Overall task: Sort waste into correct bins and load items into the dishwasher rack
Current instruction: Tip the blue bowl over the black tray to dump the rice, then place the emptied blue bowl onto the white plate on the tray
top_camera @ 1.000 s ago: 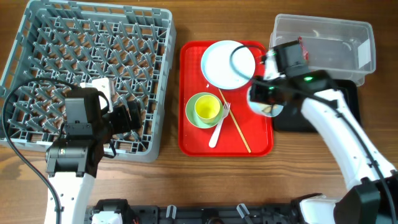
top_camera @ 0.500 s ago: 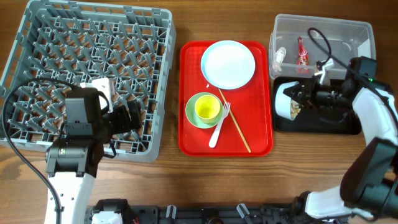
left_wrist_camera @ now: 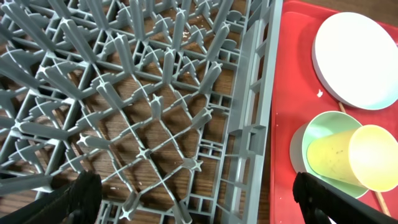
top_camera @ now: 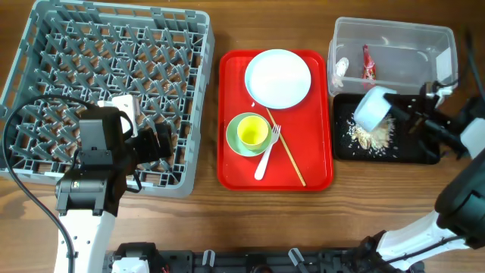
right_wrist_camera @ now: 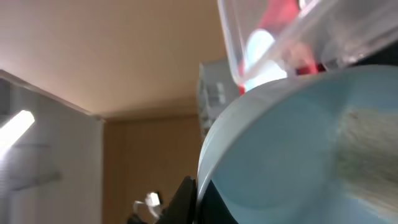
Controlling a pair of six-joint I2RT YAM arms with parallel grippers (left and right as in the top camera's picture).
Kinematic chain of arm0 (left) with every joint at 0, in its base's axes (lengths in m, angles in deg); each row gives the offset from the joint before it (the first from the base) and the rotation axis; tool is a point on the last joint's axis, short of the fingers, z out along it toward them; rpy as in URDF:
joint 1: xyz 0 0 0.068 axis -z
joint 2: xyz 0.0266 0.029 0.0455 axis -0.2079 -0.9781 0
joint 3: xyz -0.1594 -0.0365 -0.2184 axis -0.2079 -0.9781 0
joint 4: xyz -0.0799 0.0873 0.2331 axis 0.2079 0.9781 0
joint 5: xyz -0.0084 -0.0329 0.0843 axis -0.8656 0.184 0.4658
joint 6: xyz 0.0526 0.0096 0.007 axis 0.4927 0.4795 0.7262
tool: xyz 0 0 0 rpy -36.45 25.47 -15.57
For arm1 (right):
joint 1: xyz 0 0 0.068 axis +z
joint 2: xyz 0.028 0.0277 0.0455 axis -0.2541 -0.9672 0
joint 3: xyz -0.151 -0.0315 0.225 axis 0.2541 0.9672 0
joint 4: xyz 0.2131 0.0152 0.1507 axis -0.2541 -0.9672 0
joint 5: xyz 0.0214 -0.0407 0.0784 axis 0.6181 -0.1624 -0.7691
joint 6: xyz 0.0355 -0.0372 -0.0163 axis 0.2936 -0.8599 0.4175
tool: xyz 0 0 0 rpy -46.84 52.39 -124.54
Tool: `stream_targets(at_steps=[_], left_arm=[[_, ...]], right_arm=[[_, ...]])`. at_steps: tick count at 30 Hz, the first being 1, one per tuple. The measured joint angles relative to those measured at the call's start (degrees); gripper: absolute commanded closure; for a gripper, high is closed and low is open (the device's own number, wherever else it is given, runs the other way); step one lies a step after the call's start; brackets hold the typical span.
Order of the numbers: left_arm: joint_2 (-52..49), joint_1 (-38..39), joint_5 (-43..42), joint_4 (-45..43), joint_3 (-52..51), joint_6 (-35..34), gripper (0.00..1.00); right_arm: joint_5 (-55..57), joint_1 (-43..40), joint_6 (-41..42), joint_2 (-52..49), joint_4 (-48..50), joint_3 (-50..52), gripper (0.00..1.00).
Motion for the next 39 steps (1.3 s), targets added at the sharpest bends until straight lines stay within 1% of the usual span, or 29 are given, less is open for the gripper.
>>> stream_targets(at_steps=[6,12,13,16,17,19,22,24,27,30,32,36,38,39], left_arm=[[0.0,0.0,0.0,0.0,0.0,0.0,0.0],[0.0,0.0,0.0,0.0,0.0,0.0,0.0],[0.0,0.0,0.0,0.0,0.0,0.0,0.0],[0.0,0.0,0.0,0.0,0.0,0.0,0.0],[0.0,0.0,0.0,0.0,0.0,0.0,0.0],[0.0,0.0,0.0,0.0,0.0,0.0,0.0],[0.0,0.0,0.0,0.0,0.0,0.0,0.0],[0.0,0.0,0.0,0.0,0.0,0.0,0.0],[0.0,0.0,0.0,0.1,0.0,0.0,0.0],[0.0,0.0,0.0,0.1,0.0,0.0,0.0],[0.0,0.0,0.0,0.1,0.0,0.0,0.0],[0.0,0.0,0.0,0.1,0.0,0.0,0.0],[0.0,0.0,0.0,0.1,0.0,0.0,0.0],[0.0,0.0,0.0,0.0,0.0,0.0,0.0]], right_arm=[[-5.2,-1.8,9.6,0.0,4.7,0.1,0.96],[-5.2,-1.8,13.0,0.0,9.1,0.1,0.96],[-4.6,-1.8,13.2,0.0,9.2,0.1,0.96],[3.0,-1.8,13.2,0.0,4.9,0.1,0.96],[5.6,-1.8,11.9,0.0,3.1,0.1,0.96],[5.4,-1.6,6.2,0.0,0.6,0.2,0.96],[-1.1,-0.1,-7.5,0.0,-4.0,0.2,0.96],[-3.5,1.5,-12.9,0.0,-4.7,0.2,0.96],[-1.2,3.2,-12.7,0.5,-3.8,0.2,0.96],[7.5,3.8,-11.0,3.7,-5.2,0.2,0.96],[11.2,4.7,-10.6,7.4,-5.5,0.2,0.96],[15.8,8.0,-9.2,18.3,-5.5,-0.4,0.96],[20.2,11.6,-8.6,22.8,-5.4,-1.0,0.96],[24.5,14.6,-8.0,25.0,-5.4,-1.2,0.96]])
